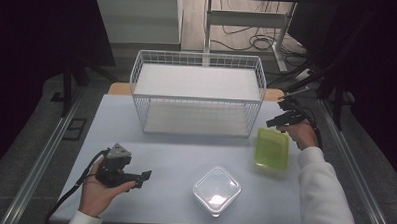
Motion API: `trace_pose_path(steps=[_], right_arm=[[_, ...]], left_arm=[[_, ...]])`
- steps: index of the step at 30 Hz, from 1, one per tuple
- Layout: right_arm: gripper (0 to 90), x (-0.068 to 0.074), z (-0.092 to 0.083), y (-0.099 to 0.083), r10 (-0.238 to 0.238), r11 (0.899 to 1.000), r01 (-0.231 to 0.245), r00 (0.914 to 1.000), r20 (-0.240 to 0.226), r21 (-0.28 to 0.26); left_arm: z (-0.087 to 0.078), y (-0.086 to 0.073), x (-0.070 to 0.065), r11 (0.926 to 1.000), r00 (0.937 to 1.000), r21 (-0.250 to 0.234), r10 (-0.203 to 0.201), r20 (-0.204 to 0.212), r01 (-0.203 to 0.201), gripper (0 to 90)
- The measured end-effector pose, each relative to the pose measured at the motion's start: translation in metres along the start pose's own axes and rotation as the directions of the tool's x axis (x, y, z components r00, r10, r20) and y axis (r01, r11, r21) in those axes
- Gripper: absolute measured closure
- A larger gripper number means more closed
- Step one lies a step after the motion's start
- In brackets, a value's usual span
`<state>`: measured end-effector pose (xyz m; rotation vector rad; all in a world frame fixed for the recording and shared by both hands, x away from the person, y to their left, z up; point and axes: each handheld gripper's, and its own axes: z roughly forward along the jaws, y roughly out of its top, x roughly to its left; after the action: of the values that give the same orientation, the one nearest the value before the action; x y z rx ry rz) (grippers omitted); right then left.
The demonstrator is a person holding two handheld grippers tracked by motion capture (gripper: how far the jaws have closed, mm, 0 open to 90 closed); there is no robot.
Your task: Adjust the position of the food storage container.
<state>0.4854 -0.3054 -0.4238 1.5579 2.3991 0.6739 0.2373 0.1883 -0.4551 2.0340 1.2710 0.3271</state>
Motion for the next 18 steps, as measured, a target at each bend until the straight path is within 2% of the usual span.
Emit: trace_pose_path(steps=[2,5,6,9,13,14,16,18], right_arm=[[65.4,-0.002,0.002,0.001,-0.010,1.000,0.010,0.9999,0.008,0.010],[78.4,-0.009,0.010,0.003,-0.017,0.999,0.016,0.9993,0.032,0.033],[78.4,-0.009,0.010,0.003,-0.017,0.999,0.016,0.9993,0.032,0.033],[88.5,-0.016,0.015,0.004,-0.044,0.998,0.041,0.9973,0.058,0.050],[89.1,-0.020,0.021,0.001,-0.061,0.996,0.058,0.9972,0.044,0.069],[89.2,-0.021,0.024,-0.001,-0.080,0.994,0.076,0.9959,0.043,0.080],[89.2,-0.024,0.024,-0.005,-0.053,0.997,0.052,0.9983,0.024,0.063],[89.2,-0.025,0.023,-0.006,-0.063,0.996,0.061,0.9977,0.024,0.072]], left_arm=[[0.000,0.000,0.000,1.0000,1.0000,0.001,0.001,-0.002,-0.001,14.3],[0.002,-0.002,0.003,0.9998,0.9997,0.006,-0.020,0.015,0.020,14.3],[0.002,-0.002,0.003,0.9998,0.9997,0.006,-0.020,0.015,0.020,14.4],[0.003,-0.003,0.004,0.9995,0.9995,0.013,-0.028,0.011,0.028,14.4],[0.002,-0.003,0.004,0.9994,0.9994,0.009,-0.032,0.011,0.032,14.6],[0.002,-0.003,0.004,0.9995,0.9995,0.009,-0.031,0.010,0.031,14.6],[0.002,-0.003,0.004,0.9995,0.9995,0.012,-0.030,0.010,0.030,14.7],[0.003,-0.004,0.004,0.9995,0.9995,0.015,-0.030,0.012,0.029,14.6]])
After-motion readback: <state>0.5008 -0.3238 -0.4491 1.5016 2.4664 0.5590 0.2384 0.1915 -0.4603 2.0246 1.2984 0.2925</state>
